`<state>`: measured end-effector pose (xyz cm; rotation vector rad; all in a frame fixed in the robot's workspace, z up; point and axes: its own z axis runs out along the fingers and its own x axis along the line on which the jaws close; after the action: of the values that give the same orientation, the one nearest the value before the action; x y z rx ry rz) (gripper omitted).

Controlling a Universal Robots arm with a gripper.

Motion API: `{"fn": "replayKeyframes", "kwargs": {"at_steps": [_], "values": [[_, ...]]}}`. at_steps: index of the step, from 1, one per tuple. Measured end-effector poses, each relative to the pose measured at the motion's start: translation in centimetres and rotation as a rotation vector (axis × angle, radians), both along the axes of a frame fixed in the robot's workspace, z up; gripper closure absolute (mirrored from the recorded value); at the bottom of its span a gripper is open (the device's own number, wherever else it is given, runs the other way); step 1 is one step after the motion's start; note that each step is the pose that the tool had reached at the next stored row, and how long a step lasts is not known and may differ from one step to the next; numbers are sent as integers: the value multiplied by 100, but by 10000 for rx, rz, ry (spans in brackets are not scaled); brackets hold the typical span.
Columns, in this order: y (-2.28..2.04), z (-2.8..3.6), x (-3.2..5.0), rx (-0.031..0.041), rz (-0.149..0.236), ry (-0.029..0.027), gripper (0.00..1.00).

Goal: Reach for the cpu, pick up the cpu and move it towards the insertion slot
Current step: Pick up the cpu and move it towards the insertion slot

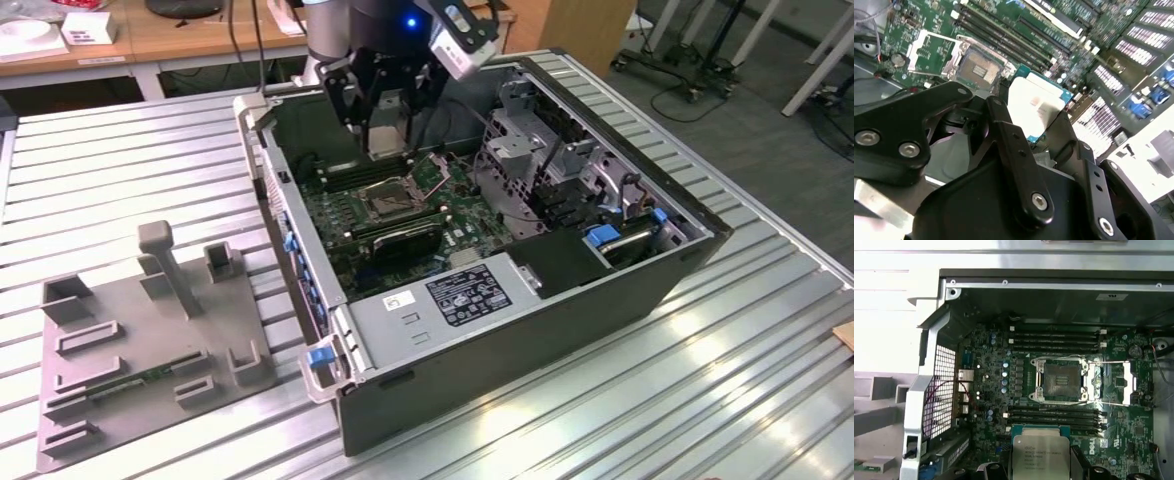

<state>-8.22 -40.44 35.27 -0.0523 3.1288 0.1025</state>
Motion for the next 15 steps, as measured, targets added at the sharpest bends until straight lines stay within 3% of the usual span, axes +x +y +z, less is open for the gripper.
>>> {"fn": "replayKeyframes", "kwargs": {"at_steps": [11,15], "values": [[259,-27,4,45,0,0,46],[306,-45,8,89,0,0,46]]}}
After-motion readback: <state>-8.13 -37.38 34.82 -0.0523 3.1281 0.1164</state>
